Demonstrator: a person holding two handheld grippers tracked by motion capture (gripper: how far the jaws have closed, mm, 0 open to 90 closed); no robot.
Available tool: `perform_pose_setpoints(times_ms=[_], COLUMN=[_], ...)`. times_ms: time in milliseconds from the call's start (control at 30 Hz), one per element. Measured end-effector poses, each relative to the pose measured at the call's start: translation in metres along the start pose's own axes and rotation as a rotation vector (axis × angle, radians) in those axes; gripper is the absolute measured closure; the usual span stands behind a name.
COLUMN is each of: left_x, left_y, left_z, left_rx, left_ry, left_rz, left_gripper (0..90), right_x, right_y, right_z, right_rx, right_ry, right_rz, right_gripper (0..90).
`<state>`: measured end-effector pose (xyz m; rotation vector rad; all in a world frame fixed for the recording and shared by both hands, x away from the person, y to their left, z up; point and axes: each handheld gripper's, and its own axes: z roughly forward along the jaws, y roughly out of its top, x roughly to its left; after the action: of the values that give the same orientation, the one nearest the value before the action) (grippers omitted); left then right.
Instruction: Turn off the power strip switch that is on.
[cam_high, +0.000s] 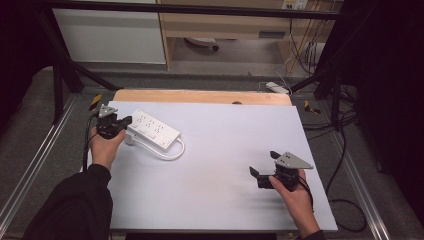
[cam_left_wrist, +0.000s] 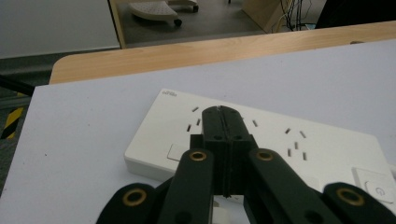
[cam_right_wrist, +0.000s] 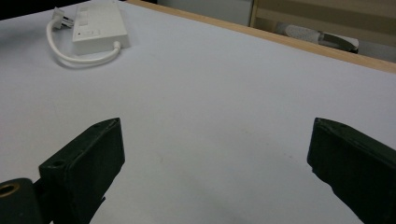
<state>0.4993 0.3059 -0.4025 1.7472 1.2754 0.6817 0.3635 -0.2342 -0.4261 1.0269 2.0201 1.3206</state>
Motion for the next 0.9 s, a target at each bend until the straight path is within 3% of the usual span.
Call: perform_pose_setpoints(times_ms=[900], left_x=[-0.007], left_y=[-0.016], left_z=[0.027], left_rx=[0.074], left_ry=[-0.049], left_rz=[-0.001], left_gripper=[90.0], right_x=[0.0], right_y=[-0.001], right_z=[0.0], right_rx=[0.009], right_ry=[0.0], right_rz=[0.003], right_gripper=[4.3])
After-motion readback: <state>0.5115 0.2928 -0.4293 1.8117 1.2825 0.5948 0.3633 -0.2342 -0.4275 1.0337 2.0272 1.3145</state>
